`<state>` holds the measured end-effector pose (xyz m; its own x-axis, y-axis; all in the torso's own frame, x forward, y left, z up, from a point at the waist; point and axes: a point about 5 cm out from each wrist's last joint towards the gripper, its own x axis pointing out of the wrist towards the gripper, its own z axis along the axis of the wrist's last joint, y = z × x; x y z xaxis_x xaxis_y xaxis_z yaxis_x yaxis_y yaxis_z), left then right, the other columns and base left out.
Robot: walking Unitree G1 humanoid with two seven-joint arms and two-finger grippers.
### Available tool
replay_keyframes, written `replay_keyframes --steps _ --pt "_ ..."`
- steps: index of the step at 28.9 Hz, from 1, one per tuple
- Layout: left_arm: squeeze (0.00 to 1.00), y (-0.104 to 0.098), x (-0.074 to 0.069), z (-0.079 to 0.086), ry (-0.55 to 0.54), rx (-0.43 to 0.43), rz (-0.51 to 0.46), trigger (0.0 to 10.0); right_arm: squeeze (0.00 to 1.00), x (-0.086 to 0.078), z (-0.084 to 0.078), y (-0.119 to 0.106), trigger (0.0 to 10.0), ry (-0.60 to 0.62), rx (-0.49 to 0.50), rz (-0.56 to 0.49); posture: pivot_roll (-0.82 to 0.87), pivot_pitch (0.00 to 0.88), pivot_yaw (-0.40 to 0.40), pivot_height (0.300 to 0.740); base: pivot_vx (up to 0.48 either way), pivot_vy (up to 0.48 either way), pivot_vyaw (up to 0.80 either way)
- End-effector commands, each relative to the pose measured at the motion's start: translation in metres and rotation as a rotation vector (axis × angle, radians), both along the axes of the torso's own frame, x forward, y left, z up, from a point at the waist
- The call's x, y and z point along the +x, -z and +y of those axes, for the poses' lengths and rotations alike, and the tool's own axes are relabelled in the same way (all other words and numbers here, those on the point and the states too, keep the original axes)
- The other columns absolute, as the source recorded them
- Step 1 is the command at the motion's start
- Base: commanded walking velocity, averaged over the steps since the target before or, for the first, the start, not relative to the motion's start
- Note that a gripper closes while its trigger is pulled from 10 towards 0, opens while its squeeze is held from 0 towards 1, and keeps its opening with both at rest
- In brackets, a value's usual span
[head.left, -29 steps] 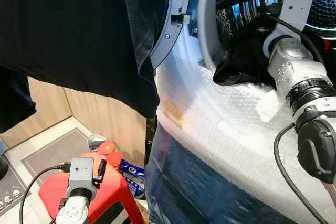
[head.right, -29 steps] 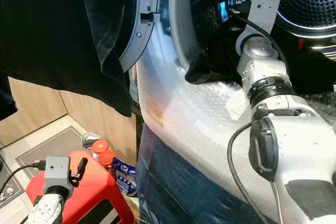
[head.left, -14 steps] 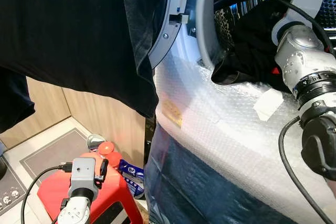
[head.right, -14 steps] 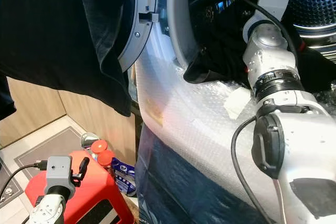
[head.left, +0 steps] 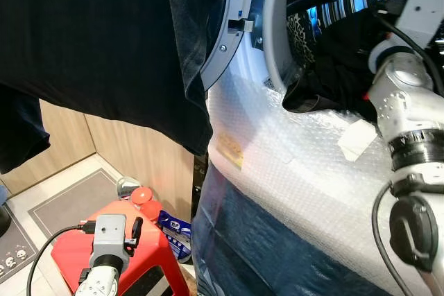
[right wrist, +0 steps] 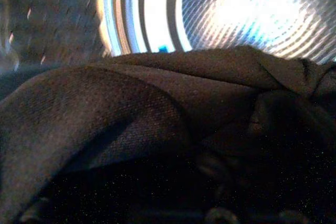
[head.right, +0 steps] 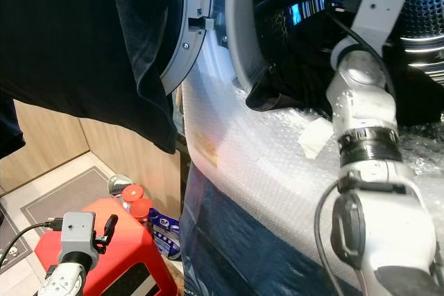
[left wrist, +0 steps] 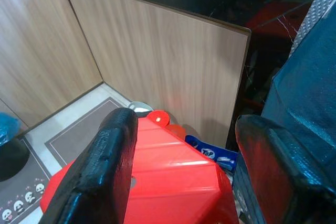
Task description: Clothes washing
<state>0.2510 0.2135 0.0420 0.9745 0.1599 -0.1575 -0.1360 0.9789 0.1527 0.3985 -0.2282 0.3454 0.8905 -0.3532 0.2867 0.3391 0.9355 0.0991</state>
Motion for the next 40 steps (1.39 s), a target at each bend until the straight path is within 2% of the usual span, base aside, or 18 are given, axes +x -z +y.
replay_keyframes --steps 1,3,4,9,10,13,17,20,23,26,28,29,31,33,35,37,38,40 --pt "0.00 -0.002 0.002 -0.004 0.027 0.004 0.003 10.0 1.00 -0.011 -0.003 -0.012 10.0 0.013 -0.003 -0.066 0.07 0.000 -0.081 0.740 0.000 0.000 0.00" --pt "0.00 -0.001 0.002 -0.004 0.027 0.004 0.005 10.0 1.00 -0.013 0.000 -0.011 10.0 0.003 -0.002 -0.074 0.07 0.000 -0.081 0.740 0.000 0.000 0.00" --pt "0.00 0.000 0.002 -0.005 0.027 0.003 0.010 10.0 1.00 -0.020 0.005 -0.005 10.0 -0.006 0.000 -0.084 0.07 0.000 -0.081 0.740 0.000 0.000 0.00" --pt "0.00 0.000 0.001 -0.004 0.027 0.003 0.012 10.0 1.00 -0.031 0.006 -0.002 10.0 0.049 -0.031 -0.118 0.06 0.000 -0.082 0.740 0.000 0.000 0.00" --pt "0.00 0.000 0.001 -0.004 0.026 0.004 0.013 10.0 1.00 -0.041 0.005 -0.003 10.0 0.084 -0.033 -0.156 0.07 0.000 -0.086 0.740 0.000 0.000 0.00" --pt "0.00 0.001 0.000 -0.004 0.025 0.006 0.015 10.0 1.00 -0.054 0.008 -0.002 10.0 0.106 -0.047 -0.201 0.07 0.000 -0.087 0.740 0.000 0.000 0.00" --pt "0.00 0.000 -0.001 -0.002 0.024 0.009 0.014 10.0 1.00 -0.065 0.019 0.003 10.0 0.035 -0.043 -0.230 0.07 0.000 -0.087 0.740 0.000 0.000 0.00" --pt "0.00 0.000 -0.002 -0.001 0.022 0.009 0.011 10.0 1.00 -0.074 0.028 -0.003 10.0 -0.041 -0.021 -0.292 0.07 0.000 -0.087 0.740 0.000 0.000 0.00" --pt "0.00 0.000 -0.002 -0.002 0.025 0.007 0.011 10.0 1.00 -0.084 0.030 -0.009 10.0 -0.054 -0.036 -0.332 0.07 0.000 -0.087 0.740 0.000 0.000 0.00" --pt "0.00 0.002 -0.002 -0.002 0.028 0.006 0.016 10.0 1.00 -0.081 0.022 -0.004 10.0 0.029 -0.104 -0.246 0.06 0.000 -0.083 0.740 0.000 0.000 0.00" --pt "0.00 0.002 0.000 -0.005 0.041 0.005 0.017 10.0 1.00 -0.076 0.022 -0.008 10.0 0.010 -0.119 -0.264 0.05 0.000 -0.082 0.740 0.000 0.000 0.00" --pt "0.00 0.001 0.002 -0.006 0.047 0.005 0.017 10.0 1.00 -0.068 0.024 -0.014 10.0 0.004 -0.154 -0.260 0.05 0.000 -0.076 0.740 0.000 0.000 0.00" --pt "0.00 0.001 0.005 -0.008 0.052 0.005 0.015 10.0 1.00 -0.046 0.027 -0.022 10.0 -0.011 -0.188 -0.184 0.04 0.000 -0.070 0.740 0.000 0.000 0.00" --pt "0.00 0.000 0.006 -0.008 0.054 0.005 0.015 10.0 1.00 -0.035 0.025 -0.027 10.0 0.006 -0.187 -0.148 0.04 0.000 -0.067 0.740 0.000 0.000 0.00" --pt "0.00 -0.001 0.009 -0.008 0.055 0.004 0.010 10.0 1.00 -0.020 0.021 -0.048 10.0 0.011 -0.116 -0.183 0.05 0.000 -0.059 0.740 0.000 0.000 0.00" --pt "0.00 -0.002 0.010 -0.008 0.055 0.005 0.008 10.0 1.00 -0.015 0.018 -0.059 10.0 0.029 -0.080 -0.199 0.05 0.000 -0.059 0.740 0.000 0.000 0.00" --pt "0.00 -0.003 0.010 -0.007 0.055 0.006 0.007 10.0 1.00 -0.017 -0.002 -0.072 10.0 0.198 -0.002 -0.223 0.05 0.000 -0.065 0.740 0.000 0.000 0.00" --pt "0.00 -0.003 0.011 -0.007 0.056 0.010 0.006 10.0 1.00 -0.020 -0.018 -0.079 10.0 0.318 0.048 -0.227 0.05 0.000 -0.068 0.740 0.000 0.000 0.00"
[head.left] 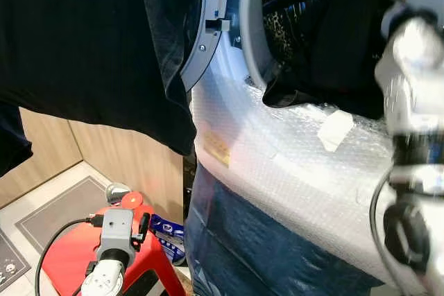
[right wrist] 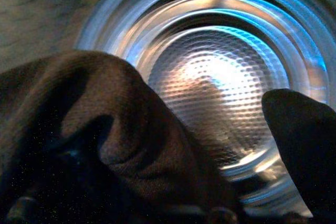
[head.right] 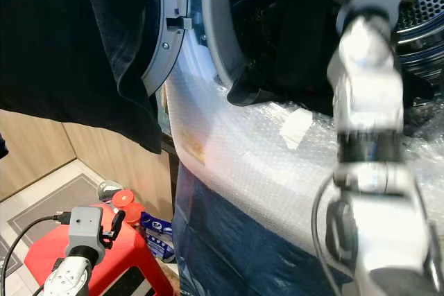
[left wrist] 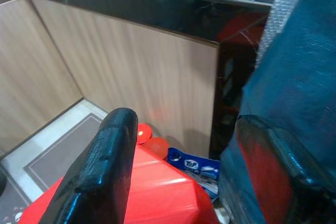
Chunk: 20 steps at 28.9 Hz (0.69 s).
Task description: Clothes washing
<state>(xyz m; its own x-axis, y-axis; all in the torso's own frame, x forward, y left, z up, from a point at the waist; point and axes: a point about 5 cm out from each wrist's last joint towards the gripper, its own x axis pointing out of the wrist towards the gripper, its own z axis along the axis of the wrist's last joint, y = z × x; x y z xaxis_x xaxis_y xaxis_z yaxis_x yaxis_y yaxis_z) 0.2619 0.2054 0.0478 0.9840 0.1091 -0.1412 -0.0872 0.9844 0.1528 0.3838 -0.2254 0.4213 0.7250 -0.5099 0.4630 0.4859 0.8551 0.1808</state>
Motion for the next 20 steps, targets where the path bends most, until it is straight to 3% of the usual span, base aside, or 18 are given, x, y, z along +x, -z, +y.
replay_keyframes --steps 1,2,3,4,5,6,7,8,9,11,12,13,14,15,18,19,20 --pt "0.00 0.003 -0.001 0.002 0.001 0.009 0.021 10.0 1.00 0.001 -0.016 0.000 10.0 0.073 0.048 0.020 0.07 0.000 -0.078 0.740 0.000 0.000 0.00" --pt "0.00 0.003 -0.001 0.002 0.001 0.009 0.021 10.0 1.00 0.001 -0.016 0.000 10.0 0.073 0.048 0.020 0.07 0.000 -0.078 0.740 0.000 0.000 0.00" --pt "0.00 0.003 -0.002 0.003 -0.009 0.007 0.021 10.0 1.00 0.020 0.018 0.017 10.0 -0.128 -0.129 0.167 0.07 0.000 -0.080 0.740 0.000 0.000 0.00" --pt "0.00 0.003 -0.002 0.003 -0.009 0.007 0.021 10.0 1.00 0.020 0.018 0.017 10.0 -0.128 -0.129 0.167 0.07 0.000 -0.080 0.740 0.000 0.000 0.00" --pt "0.00 0.003 -0.003 0.003 -0.014 0.003 0.026 10.0 1.00 0.028 0.034 0.033 10.0 -0.210 -0.191 0.250 0.07 0.000 -0.081 0.740 0.000 0.000 0.00" --pt "0.00 0.005 -0.005 0.002 -0.011 -0.003 0.032 10.0 0.60 0.034 0.043 0.053 10.0 -0.270 -0.181 0.319 0.06 0.000 -0.075 0.740 0.000 0.000 0.00" --pt "0.00 0.006 -0.005 0.001 -0.008 -0.006 0.037 10.0 0.60 0.037 0.048 0.065 10.0 -0.299 -0.157 0.357 0.07 0.000 -0.074 0.740 0.000 0.000 0.00" --pt "0.00 0.006 -0.005 -0.002 0.004 -0.004 0.041 10.0 0.00 0.038 0.046 0.068 10.0 -0.270 -0.168 0.367 0.06 0.000 -0.072 0.740 0.000 0.000 0.00" --pt "0.00 0.007 -0.005 -0.003 0.012 -0.002 0.043 10.0 0.00 0.039 0.044 0.068 10.0 -0.245 -0.183 0.366 0.06 0.000 -0.072 0.740 0.000 0.000 0.00" --pt "0.00 0.006 -0.004 -0.005 0.023 -0.002 0.040 10.0 0.00 0.029 0.028 0.025 10.0 -0.155 -0.120 0.205 0.05 0.000 -0.070 0.740 0.000 0.000 0.00" --pt "0.00 0.005 -0.003 -0.005 0.021 -0.002 0.038 10.0 0.00 0.021 0.020 0.006 10.0 -0.110 -0.074 0.102 0.05 0.000 -0.070 0.740 0.000 0.000 0.00" --pt "0.00 0.004 -0.002 -0.004 0.014 -0.003 0.033 10.0 0.00 0.001 0.002 -0.027 10.0 0.034 -0.016 -0.108 0.06 0.000 -0.077 0.740 0.000 0.000 0.00" --pt "0.00 0.004 -0.002 -0.004 0.014 -0.003 0.033 10.0 0.00 0.001 0.002 -0.027 10.0 0.034 -0.016 -0.108 0.06 0.000 -0.077 0.740 0.000 0.000 0.00" --pt "0.00 0.003 0.000 -0.003 0.007 -0.004 0.025 10.0 0.00 -0.014 -0.006 -0.047 10.0 0.123 -0.072 -0.213 0.06 0.000 -0.077 0.740 0.000 0.000 0.00" --pt "0.00 0.002 0.000 -0.003 0.003 -0.007 0.021 10.0 0.00 -0.013 -0.005 -0.046 10.0 0.102 -0.090 -0.199 0.05 0.000 -0.078 0.740 0.000 0.000 0.00" --pt "0.00 0.003 -0.001 -0.004 0.007 -0.008 0.025 10.0 0.00 0.008 0.008 -0.017 10.0 -0.047 -0.089 -0.026 0.05 0.000 -0.078 0.740 0.000 0.000 0.00" --pt "0.00 0.003 -0.001 -0.004 0.008 -0.008 0.027 10.0 0.00 0.013 0.012 -0.007 10.0 -0.086 -0.079 0.018 0.06 0.000 -0.078 0.740 0.000 0.000 0.00"
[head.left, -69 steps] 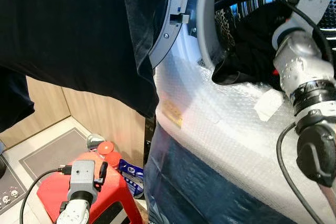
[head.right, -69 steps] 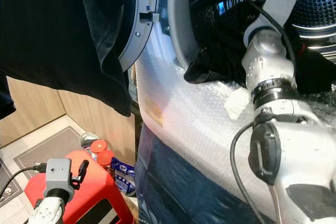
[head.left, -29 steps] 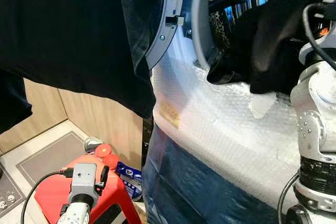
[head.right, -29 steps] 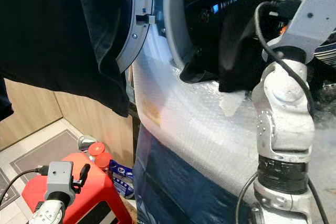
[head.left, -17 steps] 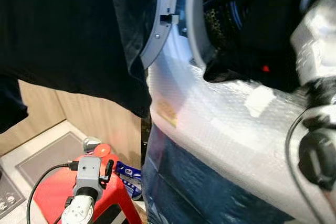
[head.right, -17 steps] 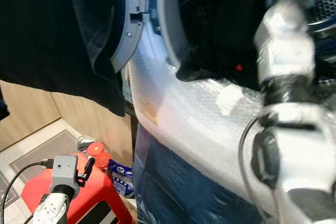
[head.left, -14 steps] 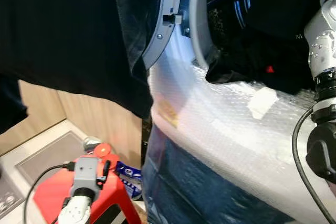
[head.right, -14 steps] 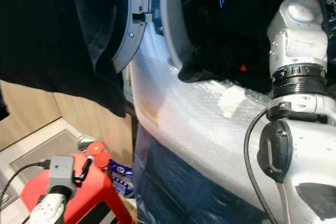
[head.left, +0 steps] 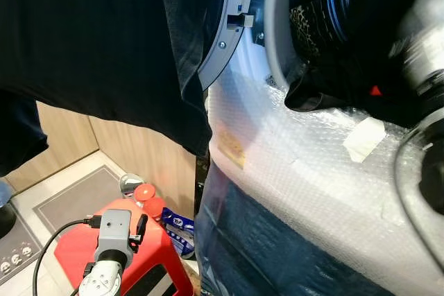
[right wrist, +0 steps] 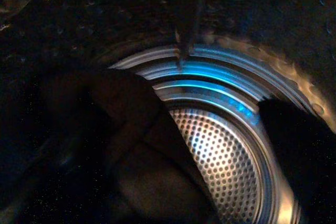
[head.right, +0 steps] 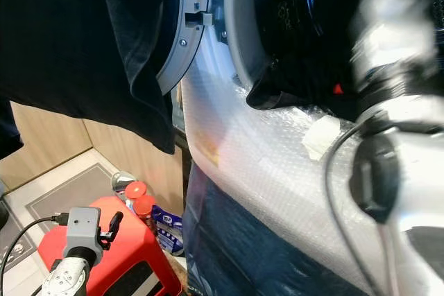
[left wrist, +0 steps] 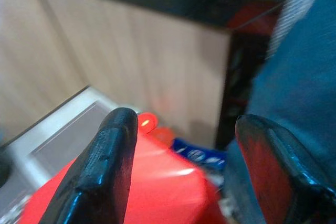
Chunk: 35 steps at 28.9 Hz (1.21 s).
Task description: Clothes washing
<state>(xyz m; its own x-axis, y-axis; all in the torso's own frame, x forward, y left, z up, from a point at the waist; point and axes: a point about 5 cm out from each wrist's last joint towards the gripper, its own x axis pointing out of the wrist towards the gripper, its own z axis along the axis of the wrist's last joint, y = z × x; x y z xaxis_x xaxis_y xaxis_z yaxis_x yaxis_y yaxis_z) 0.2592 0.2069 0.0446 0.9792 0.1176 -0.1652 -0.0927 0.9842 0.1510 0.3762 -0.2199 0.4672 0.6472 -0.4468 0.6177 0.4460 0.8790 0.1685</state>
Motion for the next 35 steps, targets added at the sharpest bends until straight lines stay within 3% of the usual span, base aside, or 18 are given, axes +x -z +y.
replay_keyframes --steps 1,3,9,17,19,21,23,25,26,28,30,35 --pt "0.00 0.000 0.001 -0.006 0.019 -0.004 0.004 10.0 0.00 0.023 0.008 0.045 10.0 -0.073 0.009 0.197 0.06 0.000 -0.078 0.740 0.000 0.000 0.00" --pt "0.00 0.001 0.000 -0.006 0.020 -0.005 0.007 10.0 0.00 0.024 0.013 0.050 10.0 -0.079 -0.045 0.202 0.06 0.000 -0.078 0.740 0.000 0.000 0.00" --pt "0.00 0.002 -0.002 -0.005 0.019 -0.006 0.017 10.0 0.00 0.016 0.019 0.059 10.0 -0.125 -0.074 0.135 0.05 0.000 -0.078 0.740 0.000 0.000 0.00" --pt "0.00 0.003 -0.002 -0.007 0.028 -0.008 0.027 10.0 0.00 -0.027 0.005 0.078 10.0 -0.025 -0.100 0.049 0.04 0.000 -0.082 0.740 0.000 0.000 0.00" --pt "0.00 0.004 -0.003 -0.007 0.031 -0.008 0.032 10.0 0.00 -0.038 0.010 0.091 10.0 -0.068 -0.102 0.055 0.03 0.000 -0.082 0.740 0.000 0.000 0.00" --pt "0.00 0.005 -0.002 -0.007 0.037 -0.007 0.038 10.0 0.00 -0.042 0.023 0.111 10.0 -0.223 -0.024 0.166 0.02 0.000 -0.085 0.740 0.000 0.000 0.00" --pt "0.00 0.005 -0.002 -0.008 0.039 -0.006 0.039 10.0 0.00 -0.046 0.021 0.115 10.0 -0.194 -0.033 0.222 0.02 0.000 -0.085 0.740 0.000 0.000 0.00" --pt "0.00 0.005 -0.001 -0.008 0.039 -0.006 0.037 10.0 0.00 -0.057 0.012 0.109 10.0 -0.104 0.001 0.194 0.01 0.000 -0.088 0.740 0.000 0.000 0.00" --pt "0.00 0.006 -0.001 -0.008 0.034 -0.010 0.037 10.0 0.00 -0.075 0.009 0.094 10.0 -0.002 -0.017 0.092 0.01 0.000 -0.088 0.740 0.000 0.000 0.00" --pt "0.00 0.007 -0.001 -0.008 0.032 -0.011 0.040 10.0 0.00 -0.084 0.011 0.089 10.0 0.034 -0.035 0.052 0.00 0.000 -0.096 0.740 0.000 0.000 0.00" --pt "0.00 0.008 -0.001 -0.010 0.033 -0.015 0.044 10.0 0.00 -0.091 0.017 0.107 10.0 0.001 -0.021 0.095 0.00 0.000 -0.106 0.740 0.000 0.000 0.00" --pt "0.00 0.009 -0.001 -0.012 0.036 -0.020 0.047 10.0 0.00 -0.101 0.025 0.139 10.0 -0.027 -0.137 0.214 -0.01 0.000 -0.117 0.740 0.000 0.000 0.00"
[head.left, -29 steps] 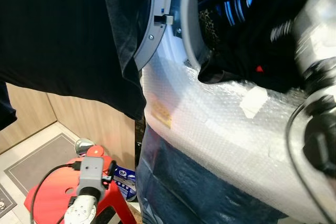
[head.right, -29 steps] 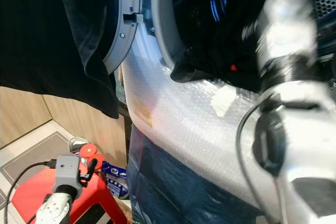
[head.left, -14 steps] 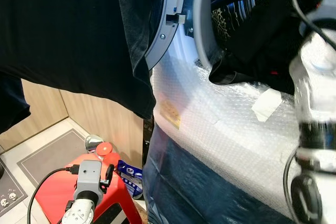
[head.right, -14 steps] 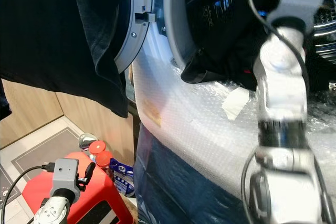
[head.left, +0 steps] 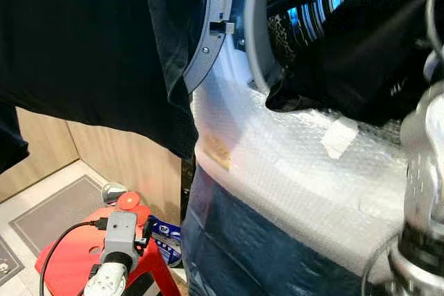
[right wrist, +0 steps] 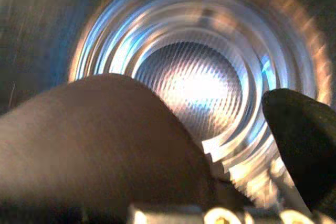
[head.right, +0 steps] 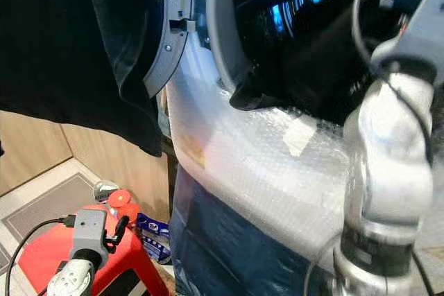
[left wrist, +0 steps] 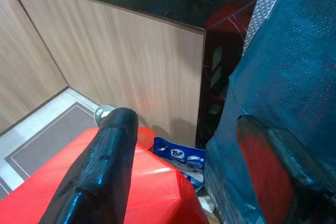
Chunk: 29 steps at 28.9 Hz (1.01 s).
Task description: Clothes washing
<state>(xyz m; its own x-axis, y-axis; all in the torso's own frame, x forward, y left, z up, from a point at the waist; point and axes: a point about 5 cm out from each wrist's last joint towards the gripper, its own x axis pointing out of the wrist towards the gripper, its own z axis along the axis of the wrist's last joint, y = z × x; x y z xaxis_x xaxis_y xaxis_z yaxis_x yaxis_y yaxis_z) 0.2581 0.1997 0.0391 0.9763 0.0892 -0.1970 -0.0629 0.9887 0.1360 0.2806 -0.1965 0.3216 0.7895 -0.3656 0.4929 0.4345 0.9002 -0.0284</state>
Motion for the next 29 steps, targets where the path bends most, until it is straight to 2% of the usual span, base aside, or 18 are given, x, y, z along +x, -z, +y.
replay_keyframes --steps 1,6,13,14,18,23,29 --pt "0.00 0.004 0.000 -0.006 0.012 -0.004 0.017 10.0 0.00 -0.011 0.003 0.003 10.0 -0.017 -0.104 -0.009 -0.01 0.000 -0.121 0.740 0.000 0.000 0.00" --pt "0.00 0.006 -0.001 -0.007 0.011 -0.008 0.020 10.0 0.00 -0.026 0.010 0.022 10.0 -0.077 -0.190 0.022 -0.02 0.000 -0.134 0.740 0.000 0.000 0.00" --pt "0.00 0.008 -0.003 -0.007 0.008 -0.009 0.022 10.0 0.00 -0.043 0.016 0.034 10.0 -0.105 -0.280 0.045 -0.02 0.000 -0.137 0.740 0.000 0.000 0.00" --pt "0.00 0.008 -0.002 -0.008 0.015 -0.007 0.023 10.0 0.00 -0.049 0.013 0.040 10.0 -0.098 -0.325 0.054 -0.03 0.000 -0.139 0.740 0.000 0.000 0.00" --pt "0.00 0.009 -0.002 -0.009 0.019 -0.008 0.025 10.0 0.00 -0.055 0.008 0.048 10.0 -0.088 -0.369 0.074 -0.04 0.000 -0.140 0.740 0.000 0.000 0.00" --pt "0.00 0.011 0.000 -0.012 0.037 -0.006 0.033 10.0 0.00 -0.072 -0.001 0.072 10.0 -0.094 -0.474 0.152 -0.06 0.000 -0.142 0.740 0.000 0.000 0.00" --pt "0.00 0.012 0.001 -0.016 0.055 0.000 0.035 10.0 0.00 -0.083 -0.006 0.091 10.0 -0.117 -0.551 0.199 -0.06 0.000 -0.140 0.740 0.000 0.000 0.00"
